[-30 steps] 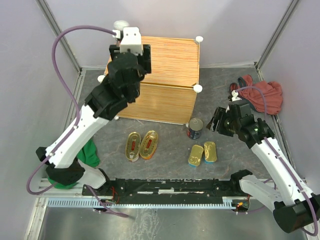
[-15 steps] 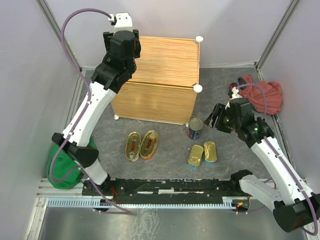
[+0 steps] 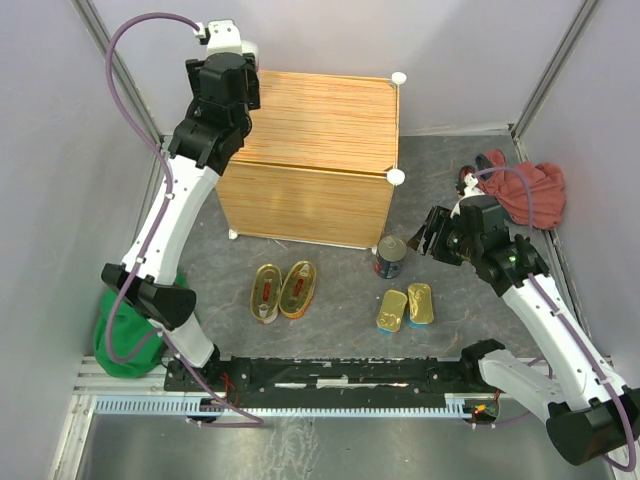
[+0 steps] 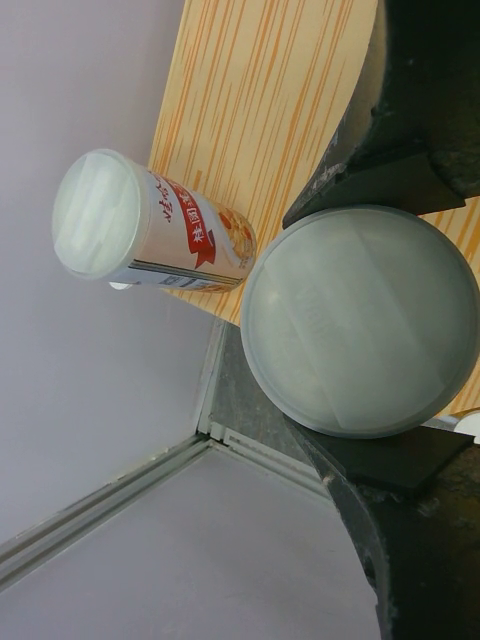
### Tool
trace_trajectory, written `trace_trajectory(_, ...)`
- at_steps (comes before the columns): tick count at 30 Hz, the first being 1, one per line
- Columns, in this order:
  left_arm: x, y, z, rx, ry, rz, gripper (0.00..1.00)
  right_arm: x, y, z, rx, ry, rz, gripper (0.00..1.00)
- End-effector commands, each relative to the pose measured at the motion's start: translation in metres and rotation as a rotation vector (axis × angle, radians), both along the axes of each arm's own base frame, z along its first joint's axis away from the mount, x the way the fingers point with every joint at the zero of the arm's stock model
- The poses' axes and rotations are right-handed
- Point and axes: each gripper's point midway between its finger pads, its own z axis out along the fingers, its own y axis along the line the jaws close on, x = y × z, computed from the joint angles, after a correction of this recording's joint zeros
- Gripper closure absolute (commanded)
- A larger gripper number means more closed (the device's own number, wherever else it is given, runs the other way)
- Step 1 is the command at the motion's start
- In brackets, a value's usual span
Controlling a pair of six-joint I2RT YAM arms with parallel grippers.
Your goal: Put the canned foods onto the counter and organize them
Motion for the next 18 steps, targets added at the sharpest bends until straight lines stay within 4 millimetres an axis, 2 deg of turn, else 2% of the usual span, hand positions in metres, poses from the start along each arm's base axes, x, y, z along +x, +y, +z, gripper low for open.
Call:
trace_trajectory(1, 0.004, -0.006, 0.038, -0.104, -0.144, -0.038, 0.97, 0.003, 0.003, 0.016, 0.018, -0.053, 0.005, 0.33)
trace_trajectory(18, 0.016, -0.007, 0.016, -0.124, -0.104, -0.044, 0.97, -0.005, -0.003, 0.016, -0.009, -0.045, 0.011, 0.33)
